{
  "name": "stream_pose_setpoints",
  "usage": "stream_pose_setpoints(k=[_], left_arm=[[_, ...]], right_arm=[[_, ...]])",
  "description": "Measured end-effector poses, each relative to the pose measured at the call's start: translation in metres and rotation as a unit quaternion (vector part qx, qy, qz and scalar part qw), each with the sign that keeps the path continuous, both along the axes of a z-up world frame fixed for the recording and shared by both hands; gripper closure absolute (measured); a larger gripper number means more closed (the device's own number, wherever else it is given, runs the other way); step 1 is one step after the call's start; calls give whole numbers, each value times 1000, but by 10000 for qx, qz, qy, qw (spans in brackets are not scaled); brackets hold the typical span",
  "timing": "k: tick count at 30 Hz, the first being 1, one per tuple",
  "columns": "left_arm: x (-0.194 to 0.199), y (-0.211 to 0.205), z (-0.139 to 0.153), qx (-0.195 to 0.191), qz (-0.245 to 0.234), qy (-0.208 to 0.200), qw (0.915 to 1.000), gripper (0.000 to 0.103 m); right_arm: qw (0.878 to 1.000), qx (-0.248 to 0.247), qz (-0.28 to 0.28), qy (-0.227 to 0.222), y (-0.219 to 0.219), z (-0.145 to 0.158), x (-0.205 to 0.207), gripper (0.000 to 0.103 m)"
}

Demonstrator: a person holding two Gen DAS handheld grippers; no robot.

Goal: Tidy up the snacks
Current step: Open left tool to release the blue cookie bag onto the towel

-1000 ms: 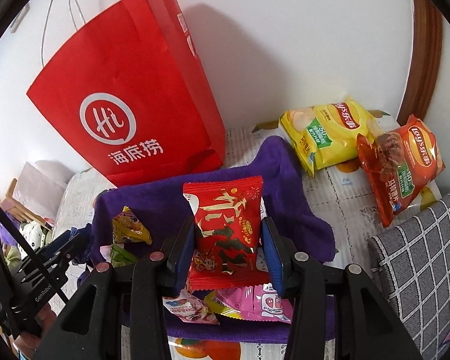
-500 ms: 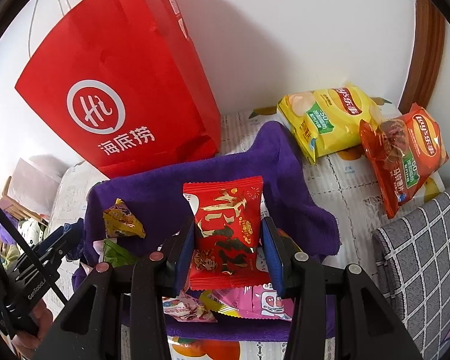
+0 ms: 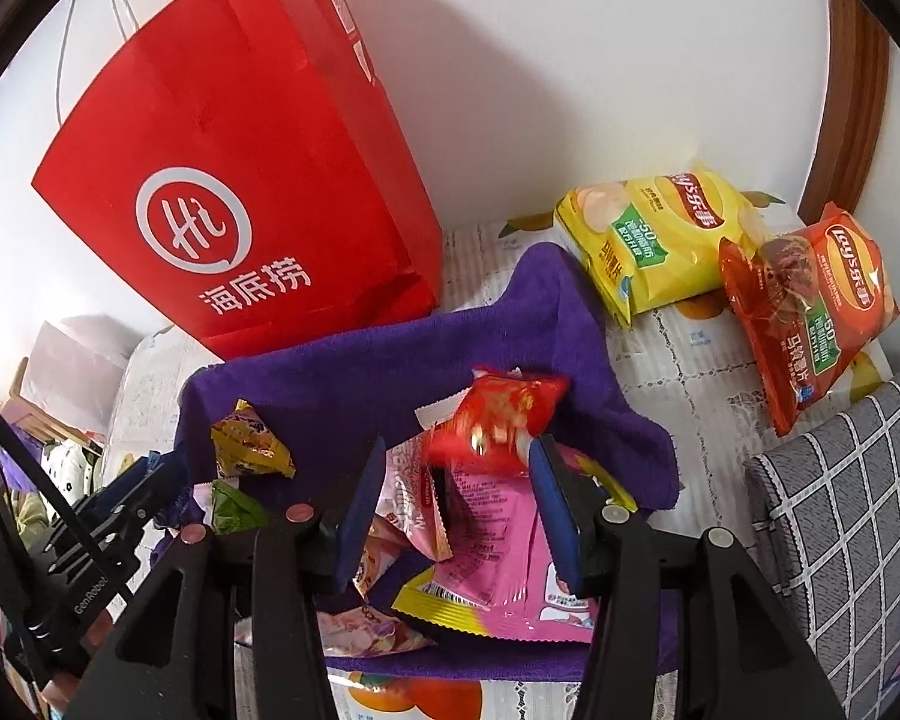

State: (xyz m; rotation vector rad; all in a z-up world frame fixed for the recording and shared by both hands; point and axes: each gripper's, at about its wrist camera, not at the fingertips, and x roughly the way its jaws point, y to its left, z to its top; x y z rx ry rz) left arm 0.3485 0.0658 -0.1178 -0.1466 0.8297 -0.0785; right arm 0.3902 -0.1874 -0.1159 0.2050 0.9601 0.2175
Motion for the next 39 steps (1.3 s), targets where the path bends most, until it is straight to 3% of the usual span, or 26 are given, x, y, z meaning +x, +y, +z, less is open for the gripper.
stream_pose_setpoints(k=[19,26,39], left_arm=[[6,-4,-13,-124,27,165,9998,62],[8,-3,-15,-228,-15,255,9994,45],[6,-8,-7,-92,-106,221,9997,37]], right_arm=[[9999,-11,60,-108,4,9,-7,53],[9999,-6,74,-140,5,12,-8,53],[9996,-19,144,-224,9,17,-12,53]])
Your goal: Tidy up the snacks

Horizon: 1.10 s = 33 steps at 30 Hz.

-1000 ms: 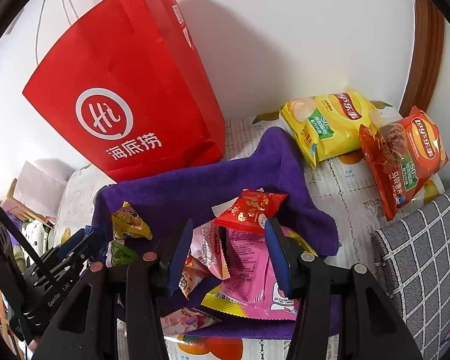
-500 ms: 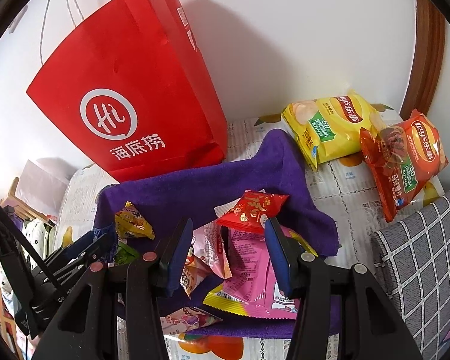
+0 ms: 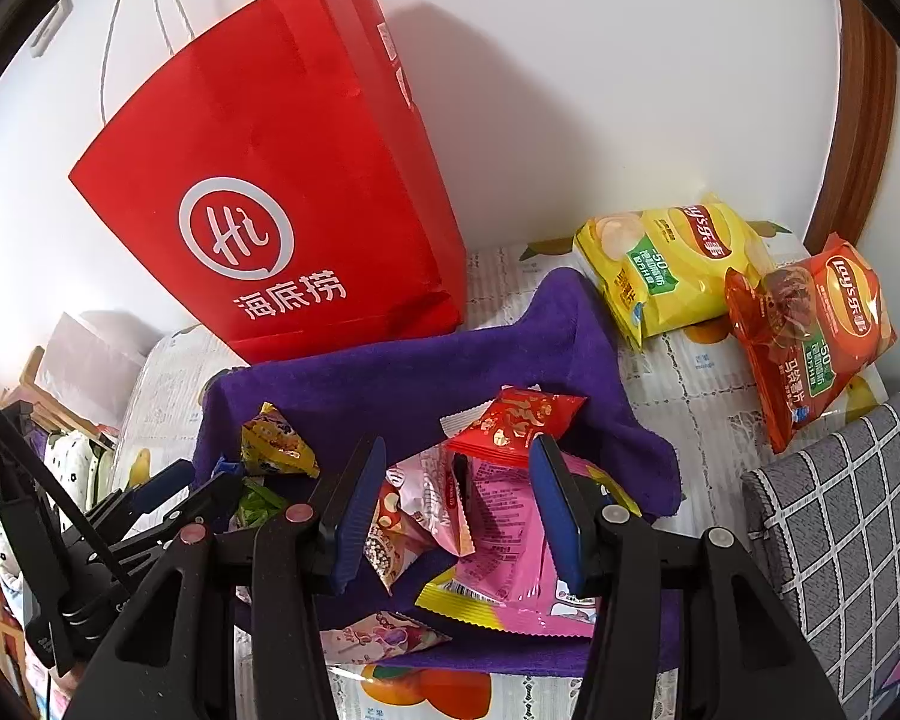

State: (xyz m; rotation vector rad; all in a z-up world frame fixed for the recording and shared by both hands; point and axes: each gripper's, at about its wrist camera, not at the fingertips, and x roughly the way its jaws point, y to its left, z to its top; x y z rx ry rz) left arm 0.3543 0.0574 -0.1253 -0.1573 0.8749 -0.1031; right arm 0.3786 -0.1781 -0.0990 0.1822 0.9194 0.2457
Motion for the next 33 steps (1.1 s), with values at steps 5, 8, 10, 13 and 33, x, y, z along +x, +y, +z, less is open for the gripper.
stream_pose_setpoints(k=[5,8,10,13,33], left_arm=[[-3,-4,5,165,-28,11,9999,37],[-7,-7,9,217,-46,56,9997,37],[-12,-8,15,265,-47,39,9996,37],[-23,-8,23,328,-38,-6,9995,37],[-181,-25,78,450,-121,-340,9983,16]], right_arm=[[10000,-2,39,-45,2,6,-4,53],[9999,-77,56,-129,3,13,-9,53],[9996,-180,5,-202,3,19,-14,50],[9991,-244,-12,-333,4,26,-26,41],[9976,-573,-74,-383,-2,41,-195,22]])
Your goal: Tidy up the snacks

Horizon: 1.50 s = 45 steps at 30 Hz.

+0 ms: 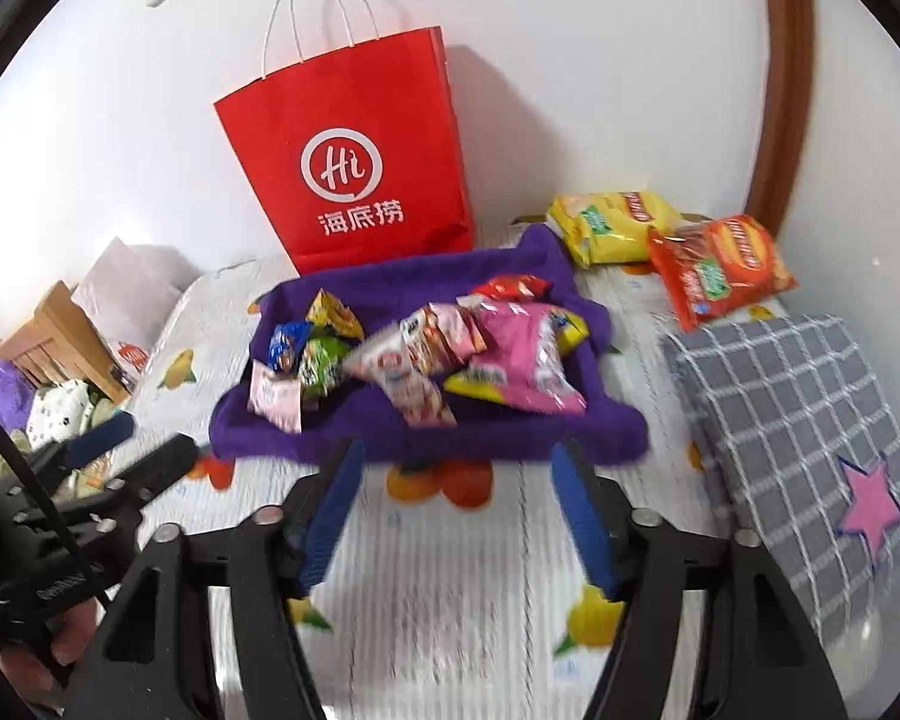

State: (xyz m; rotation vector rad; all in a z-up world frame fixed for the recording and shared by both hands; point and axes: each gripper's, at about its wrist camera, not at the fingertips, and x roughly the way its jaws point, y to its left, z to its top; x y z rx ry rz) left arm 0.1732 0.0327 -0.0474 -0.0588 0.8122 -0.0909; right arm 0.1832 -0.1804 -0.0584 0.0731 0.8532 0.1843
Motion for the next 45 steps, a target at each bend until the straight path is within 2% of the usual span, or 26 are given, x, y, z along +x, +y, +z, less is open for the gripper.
stream_pose_setpoints(k=[1,4,8,14,21,28,45], left_arm=[[-10,-2,3,61,6,-44,10000,14],[-33,-6,9,208,55,-160,9996,11],[-66,-8,12,135,87,-189,9997,10],[-103,-12,16,-15,146,-200,9997,10],[-133,-21,24,55,134,-279,9995,10],[-146,-26,33,40,65,-354,9993,10],[-150,-26,39,-33,38,-416,9991,9]], right_arm=[[10000,-17,-25,-89,-2,3,-13,17],[9997,-93,-92,-185,-7,8,-40,10],[9990,-295,-257,-201,-15,11,-72,10],[9988,-222,-376,-209,-30,16,-117,10],[9982,-247,-463,-303,-35,24,-154,9],[9982,-209,-424,-370,-35,30,-170,9],[9981,-188,-399,-430,-30,38,-178,9]])
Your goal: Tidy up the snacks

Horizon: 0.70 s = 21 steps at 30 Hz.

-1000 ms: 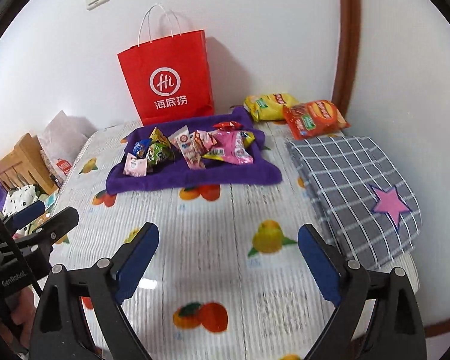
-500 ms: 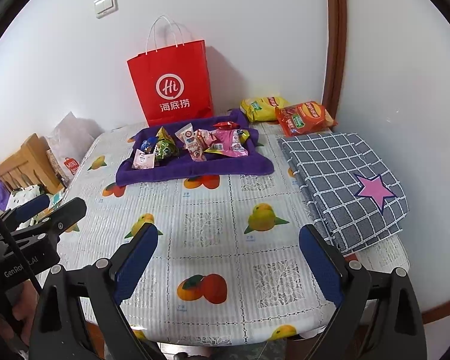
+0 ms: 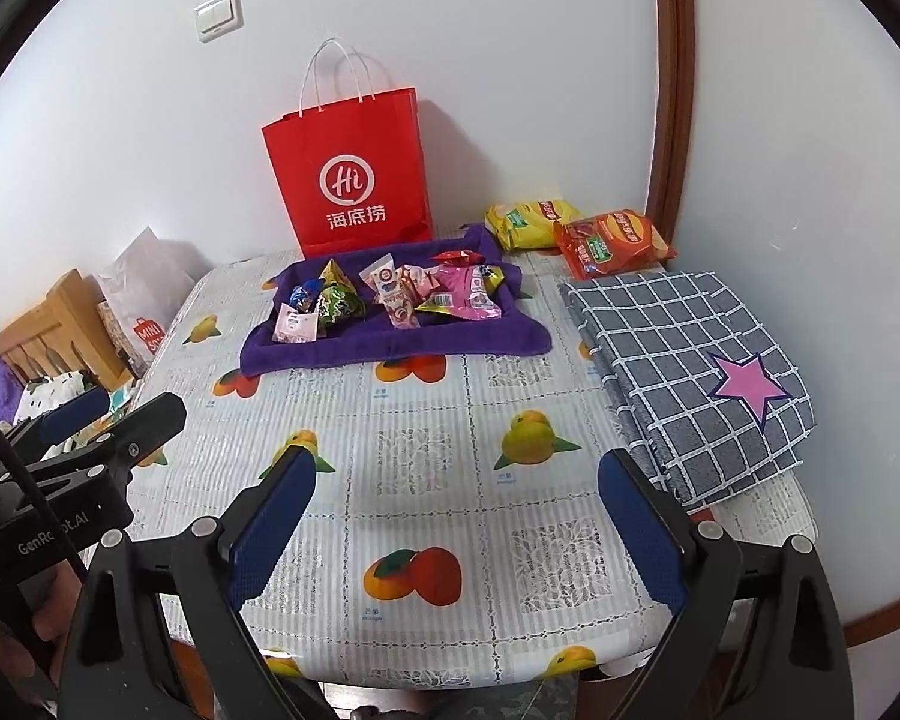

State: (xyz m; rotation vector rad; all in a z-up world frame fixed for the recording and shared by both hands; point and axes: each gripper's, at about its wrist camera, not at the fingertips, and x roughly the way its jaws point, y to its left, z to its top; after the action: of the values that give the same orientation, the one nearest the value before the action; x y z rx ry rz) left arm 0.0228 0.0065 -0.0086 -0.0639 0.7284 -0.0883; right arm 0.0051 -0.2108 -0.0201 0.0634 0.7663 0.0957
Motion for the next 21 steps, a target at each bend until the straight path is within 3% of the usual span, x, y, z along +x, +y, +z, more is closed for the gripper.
stream_pose_setpoints(k=[21], left_arm=[[-1,2,-2,-9,34,29,10000,9]], right_arm=[[10000,12,67,-28,4,3,-3,9]])
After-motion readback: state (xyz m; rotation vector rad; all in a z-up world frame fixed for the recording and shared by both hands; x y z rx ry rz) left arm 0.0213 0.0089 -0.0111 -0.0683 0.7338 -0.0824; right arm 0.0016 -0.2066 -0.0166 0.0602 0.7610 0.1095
